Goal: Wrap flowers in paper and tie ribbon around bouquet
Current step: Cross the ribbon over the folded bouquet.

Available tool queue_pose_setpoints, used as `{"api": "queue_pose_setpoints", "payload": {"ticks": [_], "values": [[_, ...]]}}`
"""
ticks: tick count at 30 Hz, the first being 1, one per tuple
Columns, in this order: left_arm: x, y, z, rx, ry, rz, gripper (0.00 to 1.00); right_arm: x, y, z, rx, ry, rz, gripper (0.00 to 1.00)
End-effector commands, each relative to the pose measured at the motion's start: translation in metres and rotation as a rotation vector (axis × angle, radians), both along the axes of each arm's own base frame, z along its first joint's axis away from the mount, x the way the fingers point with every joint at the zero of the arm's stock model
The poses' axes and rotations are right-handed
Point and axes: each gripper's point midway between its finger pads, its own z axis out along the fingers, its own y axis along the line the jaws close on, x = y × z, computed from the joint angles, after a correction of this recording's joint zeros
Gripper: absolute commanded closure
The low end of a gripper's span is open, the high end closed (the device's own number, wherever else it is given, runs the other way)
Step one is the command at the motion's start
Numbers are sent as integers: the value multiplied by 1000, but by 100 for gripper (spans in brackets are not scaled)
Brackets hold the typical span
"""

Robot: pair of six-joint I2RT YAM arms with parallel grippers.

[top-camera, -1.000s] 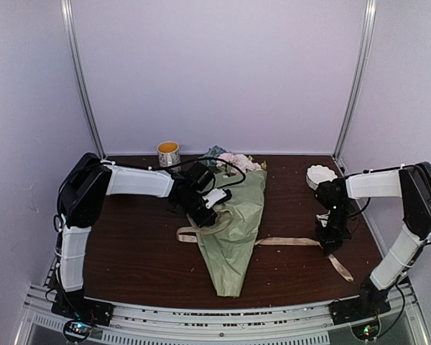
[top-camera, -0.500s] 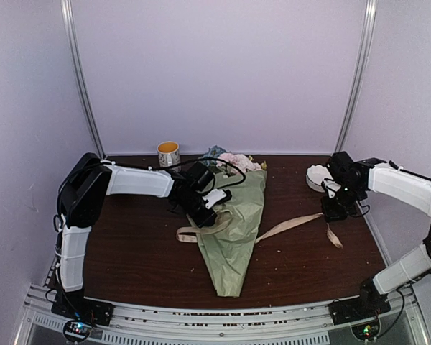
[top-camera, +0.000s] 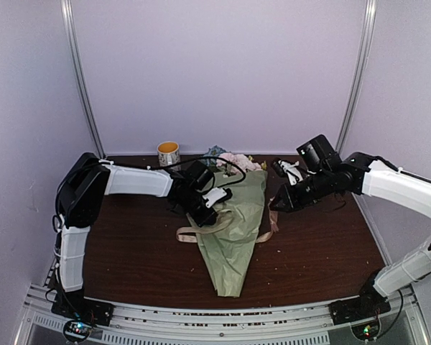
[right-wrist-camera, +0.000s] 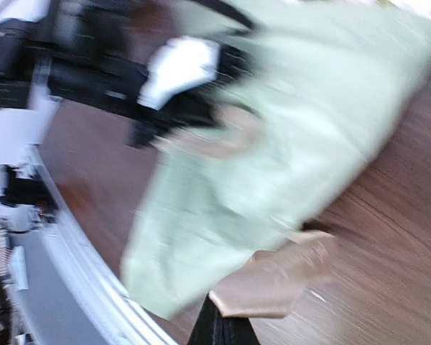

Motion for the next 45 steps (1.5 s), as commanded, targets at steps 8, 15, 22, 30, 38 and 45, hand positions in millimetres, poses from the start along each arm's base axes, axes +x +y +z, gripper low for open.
{"api": "queue_pose_setpoints", "payload": {"ticks": [8,15,22,30,38,45], "values": [[17,-6,61,-221,-62,54,100,22,139,56,541,2,204,100],[20,29,85,-258,-167,162,100,53,168,50,568,23,182,100],[3,67,95,-223,-247,215,100,82,189,27,519,44,156,100],[-28,126,97,-44,-336,237,100,108,221,3,485,88,136,100],[-69,112,125,-173,-386,55,100,107,235,-19,490,139,122,100],[-121,63,156,-331,-344,-242,100,110,235,-27,472,149,101,100]]}}
